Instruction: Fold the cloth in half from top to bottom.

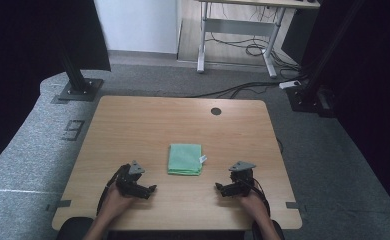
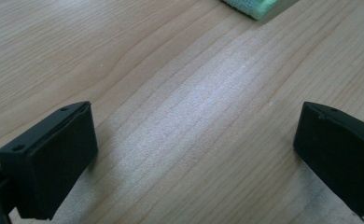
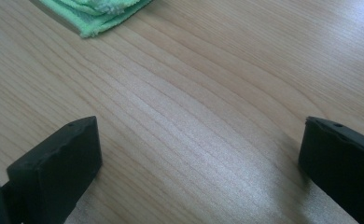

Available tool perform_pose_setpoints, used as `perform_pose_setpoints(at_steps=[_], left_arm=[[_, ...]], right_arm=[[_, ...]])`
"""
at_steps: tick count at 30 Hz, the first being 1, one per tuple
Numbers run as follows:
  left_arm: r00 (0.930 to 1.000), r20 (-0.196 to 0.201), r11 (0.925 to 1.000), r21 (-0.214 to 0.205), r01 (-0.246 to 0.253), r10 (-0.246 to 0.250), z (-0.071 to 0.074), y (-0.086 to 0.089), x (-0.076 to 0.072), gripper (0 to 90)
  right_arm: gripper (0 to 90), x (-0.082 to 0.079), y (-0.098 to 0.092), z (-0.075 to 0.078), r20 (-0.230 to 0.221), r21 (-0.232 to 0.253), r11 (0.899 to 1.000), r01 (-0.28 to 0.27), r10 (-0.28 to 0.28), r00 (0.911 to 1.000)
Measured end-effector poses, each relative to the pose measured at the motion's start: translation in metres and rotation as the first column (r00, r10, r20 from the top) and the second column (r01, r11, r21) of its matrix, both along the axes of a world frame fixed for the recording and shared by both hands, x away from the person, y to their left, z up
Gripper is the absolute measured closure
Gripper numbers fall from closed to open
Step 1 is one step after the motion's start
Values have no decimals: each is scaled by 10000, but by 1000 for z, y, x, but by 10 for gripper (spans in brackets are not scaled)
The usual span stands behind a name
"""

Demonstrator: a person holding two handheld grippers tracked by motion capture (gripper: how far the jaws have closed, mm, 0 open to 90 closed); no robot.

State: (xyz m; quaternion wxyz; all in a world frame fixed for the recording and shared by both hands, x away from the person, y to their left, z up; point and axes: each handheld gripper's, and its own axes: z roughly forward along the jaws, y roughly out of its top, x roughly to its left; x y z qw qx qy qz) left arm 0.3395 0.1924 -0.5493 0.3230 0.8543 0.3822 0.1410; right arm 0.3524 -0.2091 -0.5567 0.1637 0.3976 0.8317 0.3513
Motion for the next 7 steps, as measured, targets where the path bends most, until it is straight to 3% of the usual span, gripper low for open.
perform_pose_setpoints(at_steps=[7], left_arm=[[9997, -12, 9997, 22, -229, 229, 0, 0, 0, 0]], right_arm=[[0, 0, 0, 0, 2, 3, 10000, -7, 7, 10000]])
